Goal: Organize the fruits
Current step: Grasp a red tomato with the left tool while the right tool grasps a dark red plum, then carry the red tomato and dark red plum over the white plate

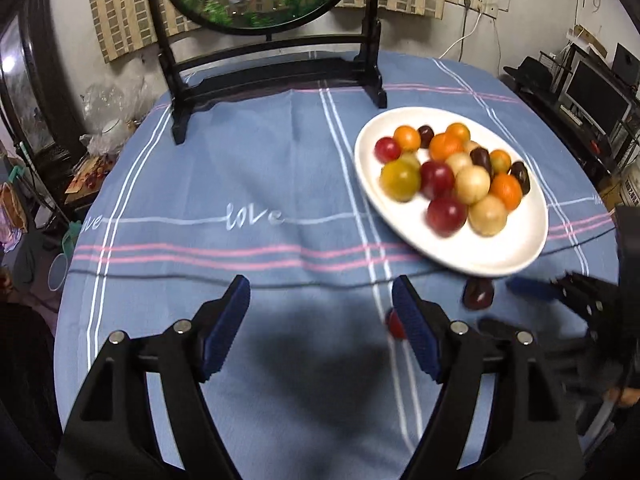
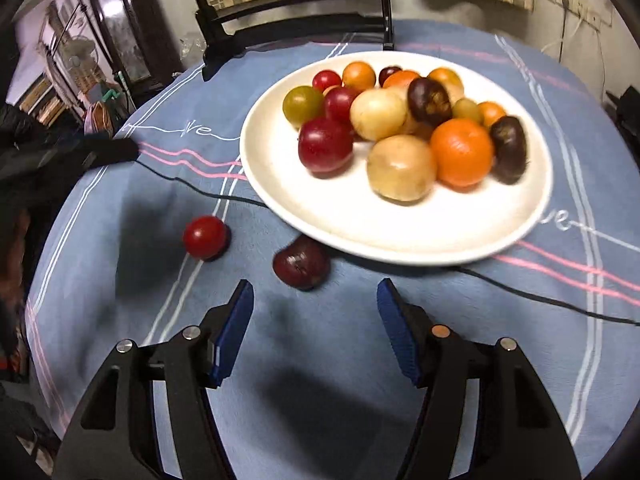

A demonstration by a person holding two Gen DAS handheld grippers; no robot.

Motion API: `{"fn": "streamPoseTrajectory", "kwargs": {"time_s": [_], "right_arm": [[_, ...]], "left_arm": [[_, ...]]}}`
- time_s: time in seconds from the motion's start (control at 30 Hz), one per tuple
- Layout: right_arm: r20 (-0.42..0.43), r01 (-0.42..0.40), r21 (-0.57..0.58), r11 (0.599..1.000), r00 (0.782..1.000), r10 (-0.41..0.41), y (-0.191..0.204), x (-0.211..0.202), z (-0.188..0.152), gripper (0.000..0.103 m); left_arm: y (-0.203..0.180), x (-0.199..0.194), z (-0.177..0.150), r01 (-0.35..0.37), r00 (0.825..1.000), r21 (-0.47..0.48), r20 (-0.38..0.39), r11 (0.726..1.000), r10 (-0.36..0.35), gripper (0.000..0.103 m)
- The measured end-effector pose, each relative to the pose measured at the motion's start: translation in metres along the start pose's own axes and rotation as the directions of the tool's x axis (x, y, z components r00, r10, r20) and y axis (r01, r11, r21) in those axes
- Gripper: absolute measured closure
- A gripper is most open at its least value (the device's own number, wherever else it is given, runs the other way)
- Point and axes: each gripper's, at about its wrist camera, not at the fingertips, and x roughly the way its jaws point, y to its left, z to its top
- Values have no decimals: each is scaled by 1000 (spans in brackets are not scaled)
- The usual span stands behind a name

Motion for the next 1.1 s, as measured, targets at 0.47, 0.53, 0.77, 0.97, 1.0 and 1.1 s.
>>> {"fn": "streamPoseTrajectory", "kwargs": {"time_s": [0.47,0.53,0.77,0.97,1.0,1.1], "right_arm": [[-11,-34,33,999,999,35,-10,-33,-13,71],[-8,-36,47,998,999,36,-14,-41,-18,71],[-7,-37,81,996,999,38,-16,-49,-30,71],[2,-42,75,996,999,42,-13,-58,-35,71],[7,-49,75,996,999,48,-12,-60,-34,71],[29,-62,64,996,998,60,-8,-68,-31,71]], "left_arm": [[-46,35,-15,102,993,119,-72,988,-94,28],[-55,49,-17,103,991,139,-96,985,-90,29],[-64,70,-21,138,981,141,-153,980,-117,72],[-68,34,-13,101,993,168,-83,981,-88,73],[-70,22,-9,93,995,172,-61,981,-84,73],[-74,-4,1,74,997,192,-2,979,-75,73]]}}
